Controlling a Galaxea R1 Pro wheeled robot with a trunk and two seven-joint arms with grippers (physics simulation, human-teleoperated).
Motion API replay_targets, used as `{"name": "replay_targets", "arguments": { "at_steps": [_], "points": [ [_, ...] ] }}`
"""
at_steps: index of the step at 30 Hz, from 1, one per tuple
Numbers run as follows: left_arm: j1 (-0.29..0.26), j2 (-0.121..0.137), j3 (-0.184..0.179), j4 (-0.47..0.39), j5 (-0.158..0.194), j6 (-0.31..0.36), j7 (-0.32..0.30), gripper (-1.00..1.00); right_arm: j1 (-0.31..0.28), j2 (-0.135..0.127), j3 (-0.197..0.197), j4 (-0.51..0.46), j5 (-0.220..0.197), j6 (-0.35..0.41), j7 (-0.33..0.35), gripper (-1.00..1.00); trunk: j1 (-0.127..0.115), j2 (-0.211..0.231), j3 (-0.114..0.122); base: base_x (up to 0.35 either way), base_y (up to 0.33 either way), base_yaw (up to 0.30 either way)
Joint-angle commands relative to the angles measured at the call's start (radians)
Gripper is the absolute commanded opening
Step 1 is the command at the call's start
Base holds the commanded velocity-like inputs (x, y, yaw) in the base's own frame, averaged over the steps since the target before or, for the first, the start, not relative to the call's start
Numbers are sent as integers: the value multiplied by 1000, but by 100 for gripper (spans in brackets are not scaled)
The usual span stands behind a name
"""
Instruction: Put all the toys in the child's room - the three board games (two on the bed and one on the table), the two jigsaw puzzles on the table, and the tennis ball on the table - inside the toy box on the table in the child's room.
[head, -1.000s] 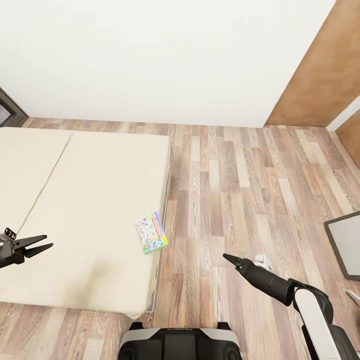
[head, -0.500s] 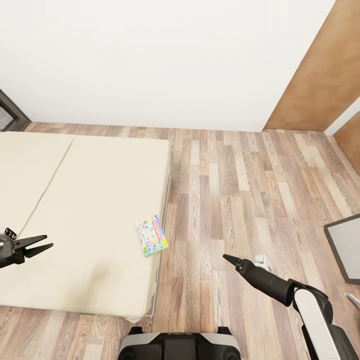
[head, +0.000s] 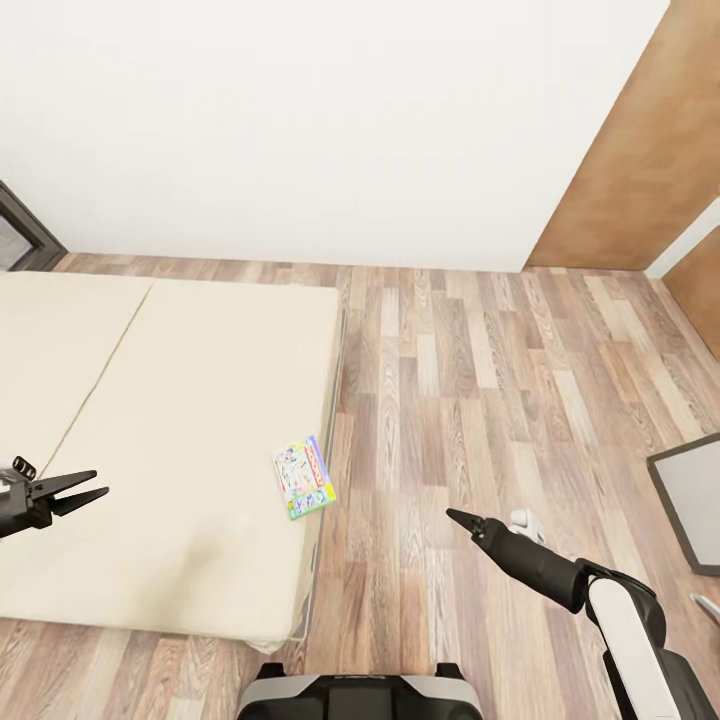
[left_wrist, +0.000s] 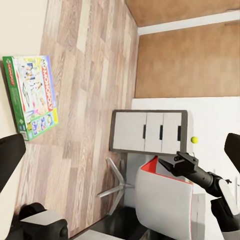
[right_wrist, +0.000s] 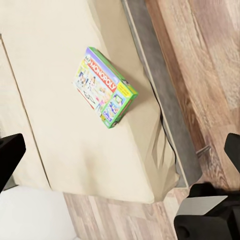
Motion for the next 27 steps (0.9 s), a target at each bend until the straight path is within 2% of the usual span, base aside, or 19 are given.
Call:
{"name": "replay_targets", "arguments": {
  "at_steps": [1,27],
  "points": [
    [0,0,-1,0,0,11,-4,100,-1,0,-2,0,10,3,11,100,1,-1,0,0,0,0],
    [0,0,-1,0,-1,11,-4,100,-1,0,3,-1,9,-13,13,100,1,-1,43,0,0,0]
  ]
}}
